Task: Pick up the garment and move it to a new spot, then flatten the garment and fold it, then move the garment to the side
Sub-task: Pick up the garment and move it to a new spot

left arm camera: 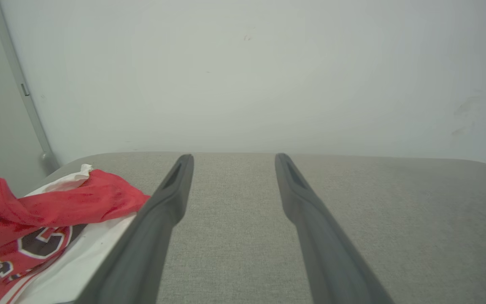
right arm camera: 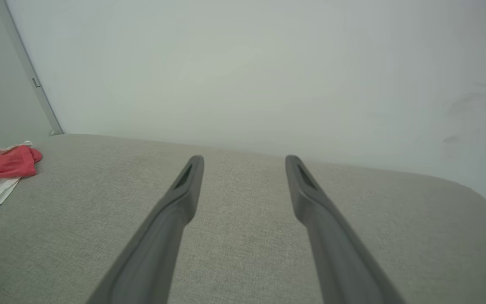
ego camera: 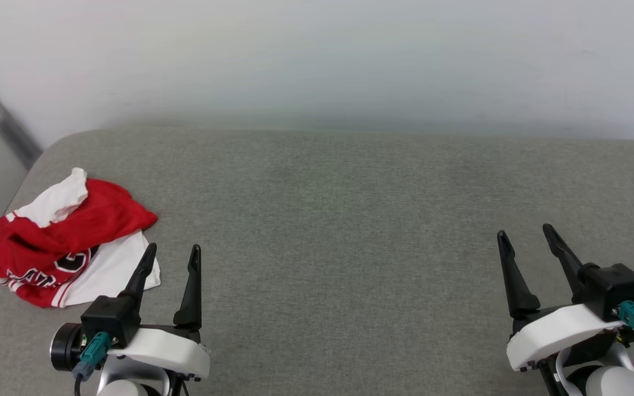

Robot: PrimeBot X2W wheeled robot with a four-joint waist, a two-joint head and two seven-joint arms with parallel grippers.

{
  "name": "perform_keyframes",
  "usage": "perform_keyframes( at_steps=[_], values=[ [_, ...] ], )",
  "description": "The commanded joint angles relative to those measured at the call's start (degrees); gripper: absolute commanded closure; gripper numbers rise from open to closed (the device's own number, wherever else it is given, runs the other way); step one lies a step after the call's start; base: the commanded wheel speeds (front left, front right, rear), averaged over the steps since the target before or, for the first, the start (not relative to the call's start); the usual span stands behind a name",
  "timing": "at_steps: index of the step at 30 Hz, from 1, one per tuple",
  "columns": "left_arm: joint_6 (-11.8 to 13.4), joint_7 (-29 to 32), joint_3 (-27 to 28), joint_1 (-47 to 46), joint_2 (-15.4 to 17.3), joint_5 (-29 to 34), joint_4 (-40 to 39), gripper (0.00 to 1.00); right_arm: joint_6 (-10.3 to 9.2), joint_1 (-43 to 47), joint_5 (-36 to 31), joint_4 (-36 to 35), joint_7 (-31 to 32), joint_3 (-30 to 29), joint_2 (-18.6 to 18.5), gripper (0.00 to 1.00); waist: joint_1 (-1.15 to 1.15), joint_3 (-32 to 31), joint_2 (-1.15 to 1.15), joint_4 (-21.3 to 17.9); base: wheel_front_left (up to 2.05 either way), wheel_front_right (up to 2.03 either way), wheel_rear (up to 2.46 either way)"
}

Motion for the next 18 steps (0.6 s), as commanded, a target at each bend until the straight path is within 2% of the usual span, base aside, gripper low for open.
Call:
perform_keyframes(
  at_steps=[1, 18],
  values=[
    [-0.11, -0.14, 0.04, -0.88, 0.25, -0.21, 0.06, 0.00, -0.02, -0.23, 0.21, -0.33, -0.08, 0.07, 0.18, 0.00, 0.00, 0.28, 0.00, 2.05, 0.00, 0.00, 0.00],
    [-0.03, -0.14, 2.23, -1.52, -0.37, -0.74, 0.37, 0.00, -0.02, -1.62, 0.24, -2.27, 1.03, 2.91, 0.16, 0.00, 0.00, 1.48, 0.00, 18.90, 0.00, 0.00, 0.00]
  ],
)
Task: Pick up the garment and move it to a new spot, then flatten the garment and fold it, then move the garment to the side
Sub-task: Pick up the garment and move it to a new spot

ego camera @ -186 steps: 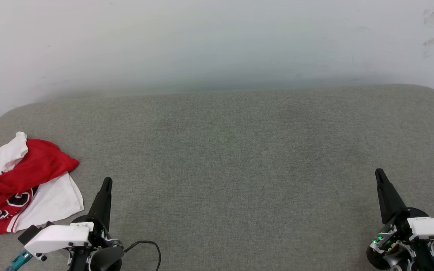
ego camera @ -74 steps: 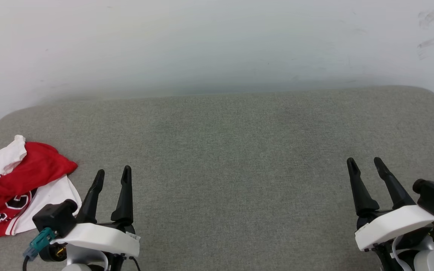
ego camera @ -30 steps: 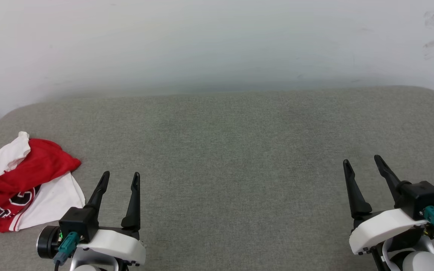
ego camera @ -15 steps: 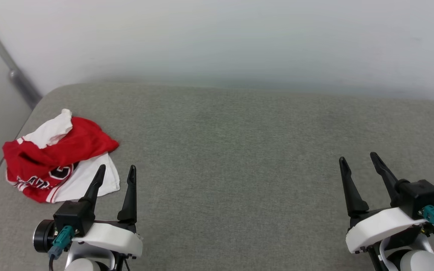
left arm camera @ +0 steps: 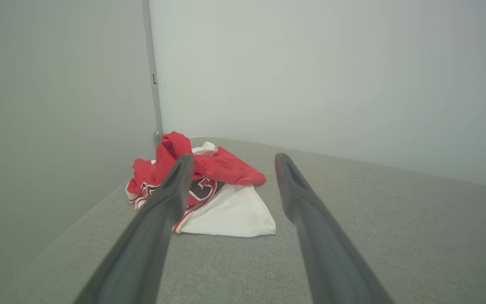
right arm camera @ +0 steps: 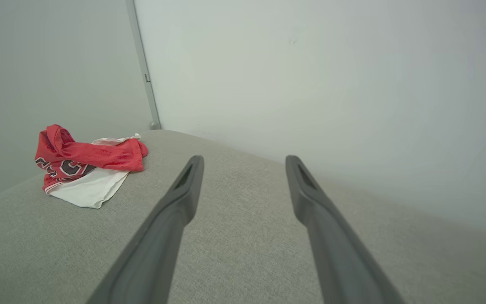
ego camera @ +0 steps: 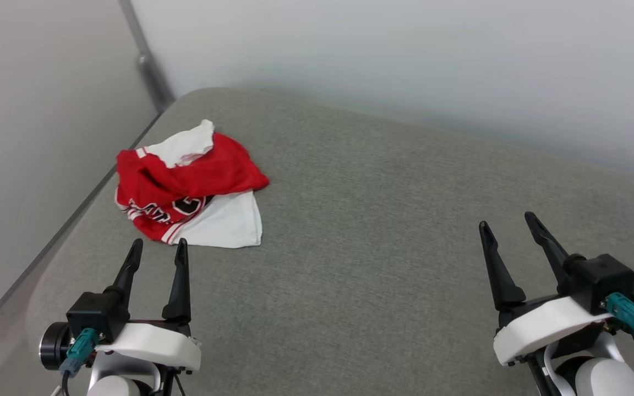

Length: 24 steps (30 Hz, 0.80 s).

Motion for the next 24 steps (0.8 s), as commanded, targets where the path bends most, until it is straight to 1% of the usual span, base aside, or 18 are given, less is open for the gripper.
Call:
perform_keyframes(
  at_steps=[1, 8, 17, 24],
  values=[
    [-0.04, -0.14, 0.21, -0.44, -0.21, -0.16, 0.06, 0.00, -0.02, -0.52, -0.15, -0.17, 0.06, 0.18, 0.12, 0.00, 0.00, 0.22, 0.00, 3.53, 0.00, 0.00, 0.00],
    [-0.08, -0.14, 1.00, 0.14, -0.42, 0.02, 0.13, 0.00, -0.02, -1.03, -0.08, 0.04, -0.21, 0.76, 0.11, 0.00, 0.00, 0.21, 0.00, 8.46, 0.00, 0.00, 0.00],
    [-0.11, -0.14, 2.39, 0.51, -0.60, -0.23, -1.02, 0.00, -0.02, -3.37, -0.38, 1.72, -0.90, 2.20, 0.08, 0.00, 0.00, 1.87, 0.00, 9.07, 0.00, 0.00, 0.00],
    [-0.13, -0.14, 2.11, -1.62, -0.32, -0.05, 0.07, 0.00, -0.02, -3.61, -0.67, 2.01, -1.17, 0.96, 0.08, 0.00, 0.00, 2.73, 0.00, 8.93, 0.00, 0.00, 0.00]
  ],
)
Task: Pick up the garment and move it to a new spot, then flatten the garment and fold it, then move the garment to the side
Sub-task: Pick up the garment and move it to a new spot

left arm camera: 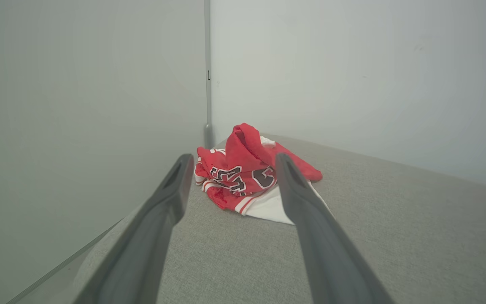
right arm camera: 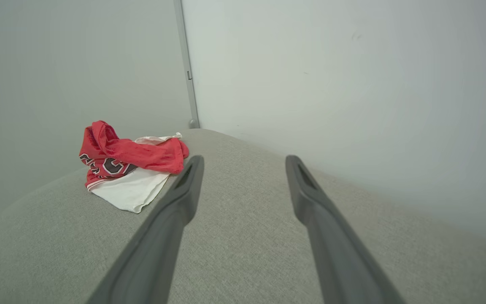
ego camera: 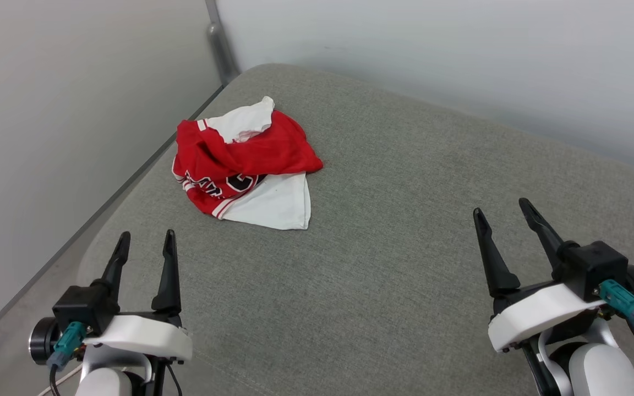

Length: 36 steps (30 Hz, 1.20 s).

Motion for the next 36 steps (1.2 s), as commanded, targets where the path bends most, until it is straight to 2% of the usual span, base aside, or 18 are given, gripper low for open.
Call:
perform_keyframes(
  at_steps=[1, 9, 15, 23, 31, 32, 36],
  values=[
    [-0.12, -0.14, 0.20, -1.46, 0.26, -0.17, 0.45, 0.00, -0.02, -0.71, -0.42, -0.44, -0.04, -0.38, 0.04, 0.00, 0.00, 0.53, 0.00, -0.45, 0.00, 0.00, 0.00],
    [0.72, 0.14, 2.57, -11.45, 2.83, -1.41, 5.94, 0.00, -0.02, -2.91, -2.74, -3.59, 2.44, -0.80, -0.05, 0.00, 0.00, 6.77, 0.00, -5.49, 0.00, 0.00, 0.00],
    [0.51, 6.37, 3.99, -23.96, 6.88, -4.11, 12.96, 0.00, -0.02, -5.42, -4.45, -6.47, 3.99, -0.90, -0.35, 0.00, 0.00, 13.67, 0.00, -9.76, 0.00, 0.00, 0.00],
    [-0.08, 24.17, 0.90, -35.45, 16.78, -11.12, 23.99, 0.00, -0.02, -9.38, -5.15, -7.99, 4.36, 0.32, -0.32, 0.00, 0.00, 21.22, 0.00, -15.52, 0.00, 0.00, 0.00],
    [-0.07, 44.25, -4.16, -39.57, 26.68, -23.03, 33.84, 0.00, -0.02, -12.29, -4.60, -6.45, 3.16, 0.90, -0.03, 0.00, 0.00, 26.89, 0.00, -19.74, 0.00, 0.00, 0.00],
    [-0.06, 48.02, -4.52, -39.26, 27.96, -26.02, 36.08, 0.00, -0.02, -12.83, -4.36, -5.93, 2.67, 1.16, 0.01, 0.00, 0.00, 27.64, 0.00, -20.57, 0.00, 0.00, 0.00],
    [-0.03, 54.43, -4.94, -37.14, 28.30, -30.38, 41.13, 0.00, -0.02, -13.50, -3.72, -4.80, 1.77, 1.05, 0.04, 0.00, 0.00, 28.30, 0.00, -21.69, 0.00, 0.00, 0.00]
  ],
)
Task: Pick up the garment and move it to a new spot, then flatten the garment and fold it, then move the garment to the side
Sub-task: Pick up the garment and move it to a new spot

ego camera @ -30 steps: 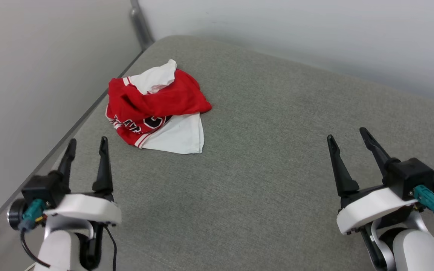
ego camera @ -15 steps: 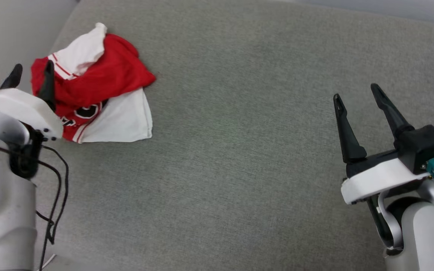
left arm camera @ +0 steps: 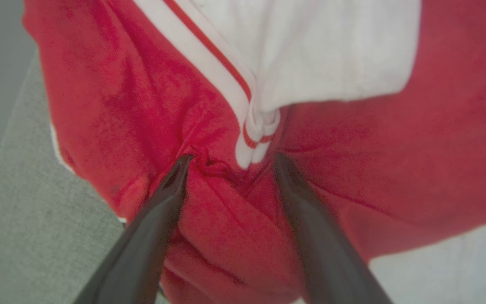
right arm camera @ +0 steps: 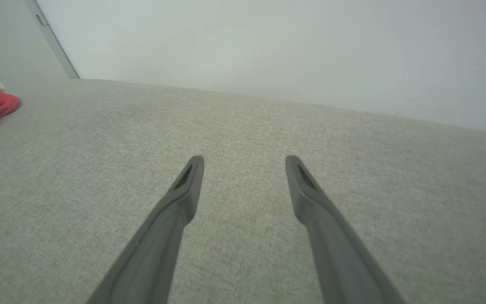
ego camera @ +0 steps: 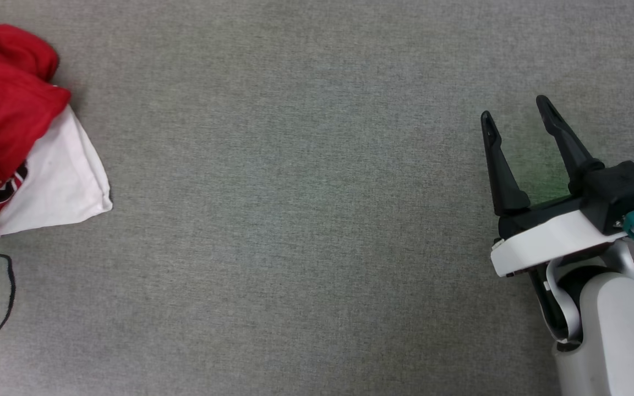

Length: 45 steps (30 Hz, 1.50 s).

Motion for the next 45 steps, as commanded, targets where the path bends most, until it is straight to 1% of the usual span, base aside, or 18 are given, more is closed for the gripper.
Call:
perform_keyframes(
  at_steps=[1, 2, 3, 4, 6, 9, 13, 16, 19, 25, 29, 32, 36, 40, 45],
  values=[
    [0.11, 2.10, -0.97, 2.99, -2.53, -0.38, 3.04, 0.00, -0.02, -1.32, 0.21, 0.22, -0.51, 0.03, 0.10, 0.00, 0.00, 0.63, 0.00, -0.78, 0.00, 0.00, 0.00],
    [0.12, 3.31, -1.22, 3.50, -3.12, -1.52, 4.21, 0.04, -0.02, -1.49, 0.51, 0.64, -0.63, -0.05, 0.10, 0.00, 0.00, 0.59, 0.00, -1.06, 0.00, 0.00, 0.00],
    [0.11, 2.94, -1.41, 3.56, -3.33, -1.83, 4.24, 0.58, -0.02, -1.51, 0.64, 0.88, -0.76, -0.21, 0.11, 0.00, 0.00, 0.51, 0.00, -1.10, 0.00, 0.00, 0.00],
    [0.11, 1.68, -1.59, 3.43, -3.24, -1.78, 3.93, 1.00, -0.02, -1.52, 0.62, 1.03, -0.84, -0.34, 0.11, 0.00, 0.00, 0.34, 0.00, -1.08, 0.00, 0.00, 0.00],
    [0.07, -0.40, -2.35, 3.15, -3.29, -1.55, 3.06, 1.00, -0.02, -1.24, 0.60, 1.34, -0.94, -0.68, 0.11, 0.00, 0.00, -0.44, 0.00, -0.85, 0.00, 0.00, 0.00],
    [0.06, -6.37, -3.01, 1.85, -2.01, 0.06, 1.74, 1.00, -0.02, -0.50, 0.64, 1.87, -1.16, -0.99, 0.12, 0.00, 0.00, -2.55, 0.00, -0.29, 0.00, 0.00, 0.00],
    [0.34, -15.24, -4.69, -0.37, -0.35, 4.21, 0.43, 1.00, -0.02, 1.09, 1.63, 2.73, -1.68, -1.52, 0.09, 0.00, 0.00, -7.05, 0.00, 0.69, 0.00, 0.00, 0.00],
    [0.89, -21.55, -6.01, -1.74, -0.29, 7.00, -0.24, 1.00, -0.02, 2.45, 2.97, 3.40, -2.02, -1.91, 0.10, 0.00, 0.00, -11.03, 0.00, 1.28, 0.00, 0.00, 0.00],
    [1.73, -27.74, -7.29, -3.13, -0.64, 9.58, -1.22, 1.00, -0.02, 4.27, 3.81, 4.18, -2.43, -2.46, 0.10, 0.00, 0.00, -15.32, 0.00, 1.77, 0.00, 0.00, 0.00],
    [2.65, -37.46, -9.29, -4.49, -3.04, 12.63, -3.81, 1.00, -0.02, 8.39, 5.52, 4.54, -2.18, -3.49, 0.10, 0.00, 0.00, -22.67, 0.00, 1.62, 0.00, 0.00, 0.00],
    [3.41, -42.05, -10.70, -3.12, -6.00, 13.60, -7.13, 1.00, -0.02, 10.91, 6.47, 3.97, -1.75, -4.12, 0.10, 0.00, 0.00, -26.65, 0.00, 0.24, 0.00, 0.00, 0.00],
    [3.52, -43.44, -11.75, -1.71, -8.04, 13.64, -10.43, 1.00, -0.02, 12.53, 7.11, 3.48, -1.40, -4.55, 0.10, 0.00, 0.00, -28.81, 0.00, -1.42, 0.00, 0.00, 0.00],
    [3.75, -44.20, -13.49, 0.74, -11.81, 13.26, -15.69, 1.00, -0.03, 14.92, 8.00, 2.13, -0.78, -5.65, 0.08, 0.00, 0.00, -30.43, 0.00, -3.83, 0.00, 0.00, 0.00],
    [3.78, -44.21, -15.68, 3.34, -15.57, 12.59, -21.48, 1.00, -0.02, 16.67, 8.41, 0.37, -0.04, -6.68, 0.10, 0.00, 0.00, -30.32, 0.00, -6.48, 0.00, 0.00, 0.00],
    [3.59, -43.50, -19.46, 6.39, -20.56, 11.98, -28.62, 1.00, -0.02, 17.05, 8.99, -0.94, 0.42, -6.98, 0.10, 0.00, 0.00, -28.32, 0.00, -10.54, 0.00, 0.00, 0.00]
  ],
)
